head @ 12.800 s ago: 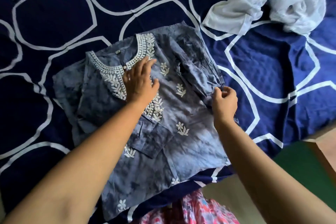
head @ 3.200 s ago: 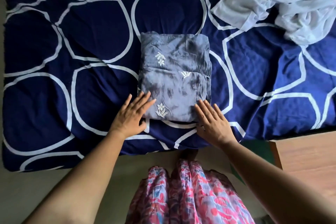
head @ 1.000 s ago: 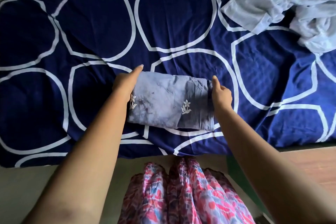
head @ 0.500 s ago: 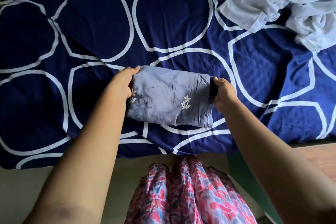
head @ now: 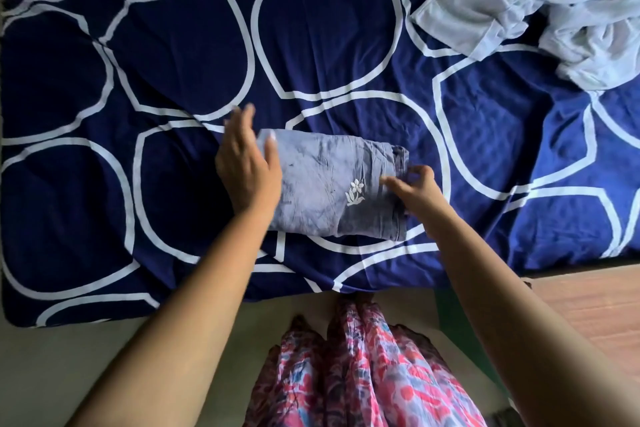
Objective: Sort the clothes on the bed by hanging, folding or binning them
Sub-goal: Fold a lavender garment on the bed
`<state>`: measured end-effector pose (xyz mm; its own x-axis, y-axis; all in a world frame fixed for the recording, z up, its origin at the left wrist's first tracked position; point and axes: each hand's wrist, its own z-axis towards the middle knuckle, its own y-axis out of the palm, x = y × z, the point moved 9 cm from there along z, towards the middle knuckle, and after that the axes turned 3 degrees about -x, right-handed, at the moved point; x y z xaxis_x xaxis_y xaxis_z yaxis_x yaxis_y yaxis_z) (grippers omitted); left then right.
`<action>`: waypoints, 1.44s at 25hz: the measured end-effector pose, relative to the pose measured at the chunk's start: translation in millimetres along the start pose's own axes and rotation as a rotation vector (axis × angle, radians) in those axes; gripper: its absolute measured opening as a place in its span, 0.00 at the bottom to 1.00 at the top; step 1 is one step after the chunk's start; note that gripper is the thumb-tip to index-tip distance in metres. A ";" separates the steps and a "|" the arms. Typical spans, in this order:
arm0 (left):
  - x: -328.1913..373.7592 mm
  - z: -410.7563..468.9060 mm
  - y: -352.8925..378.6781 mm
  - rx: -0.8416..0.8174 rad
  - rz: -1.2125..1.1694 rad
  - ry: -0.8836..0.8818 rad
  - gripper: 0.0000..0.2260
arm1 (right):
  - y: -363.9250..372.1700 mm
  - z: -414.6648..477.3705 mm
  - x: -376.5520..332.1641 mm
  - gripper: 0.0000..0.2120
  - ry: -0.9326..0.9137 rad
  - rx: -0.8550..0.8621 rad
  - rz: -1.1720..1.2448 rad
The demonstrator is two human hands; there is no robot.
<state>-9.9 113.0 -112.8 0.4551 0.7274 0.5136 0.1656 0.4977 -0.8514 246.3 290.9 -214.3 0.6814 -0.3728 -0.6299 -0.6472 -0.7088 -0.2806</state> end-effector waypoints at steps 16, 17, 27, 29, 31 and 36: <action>24.4 -41.0 51.3 -0.349 0.360 0.318 0.25 | 44.6 -60.1 -67.7 0.31 -0.441 0.364 -0.638; 31.0 -37.6 56.6 -0.360 0.354 0.310 0.24 | 73.6 -57.7 -81.5 0.31 -0.539 0.262 -0.651; -11.9 -34.1 81.4 -0.375 0.338 0.172 0.26 | 46.8 8.6 -12.7 0.26 -0.315 0.248 -0.935; -18.1 -33.2 79.5 -0.368 0.309 0.110 0.26 | 43.3 3.4 -17.6 0.27 -0.259 0.316 -0.923; -22.2 -30.3 80.6 -0.390 0.291 0.090 0.26 | 39.0 -6.4 -42.0 0.28 -0.310 0.457 -0.869; -19.5 -27.6 83.2 -0.402 0.294 0.130 0.27 | 101.6 11.8 -109.0 0.32 -0.671 0.135 -1.036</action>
<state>19.2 127.2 -196.6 0.6339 0.7315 0.2511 0.3261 0.0416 -0.9444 102.3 266.6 -182.6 0.6083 0.7341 -0.3018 0.0344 -0.4043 -0.9140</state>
